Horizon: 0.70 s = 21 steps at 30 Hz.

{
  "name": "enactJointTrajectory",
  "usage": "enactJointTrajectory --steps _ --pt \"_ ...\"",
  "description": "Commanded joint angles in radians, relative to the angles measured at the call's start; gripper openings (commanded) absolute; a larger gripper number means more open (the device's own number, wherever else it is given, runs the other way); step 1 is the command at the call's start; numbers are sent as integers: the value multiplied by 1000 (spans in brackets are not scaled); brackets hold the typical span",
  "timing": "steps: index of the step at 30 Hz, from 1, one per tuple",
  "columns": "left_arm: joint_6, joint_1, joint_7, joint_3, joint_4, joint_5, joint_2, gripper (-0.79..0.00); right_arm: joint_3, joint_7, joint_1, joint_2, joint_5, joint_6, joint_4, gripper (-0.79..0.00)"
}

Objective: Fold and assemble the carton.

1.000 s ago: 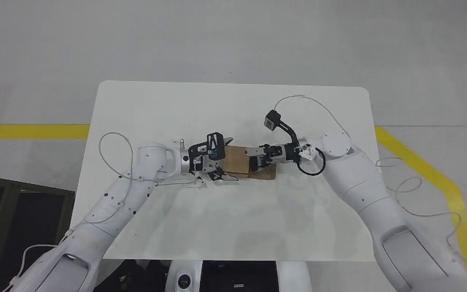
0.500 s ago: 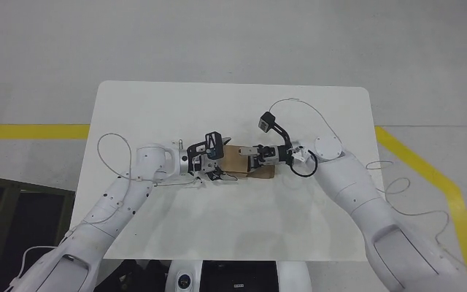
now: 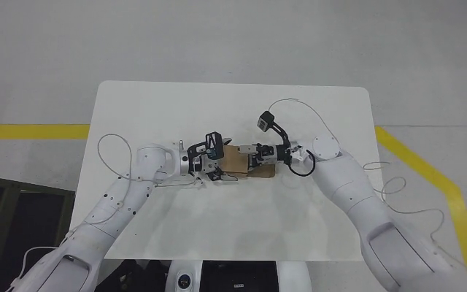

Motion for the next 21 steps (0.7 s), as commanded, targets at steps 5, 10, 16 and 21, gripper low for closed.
enactJointTrajectory --steps 5,10,16,21 --pt "1 0 -3 -6 0 -1 0 0 49 25 13 38 -81 25 -9 0" --pt "3 1 -4 -9 -1 -4 -1 0 113 38 -8 74 -106 39 -50 0" --pt "4 3 -7 -12 -5 -3 -2 0 212 18 -53 126 -157 54 -109 0" --pt "3 5 -11 -14 -6 -4 -2 0 275 8 -102 165 -222 105 -179 0"
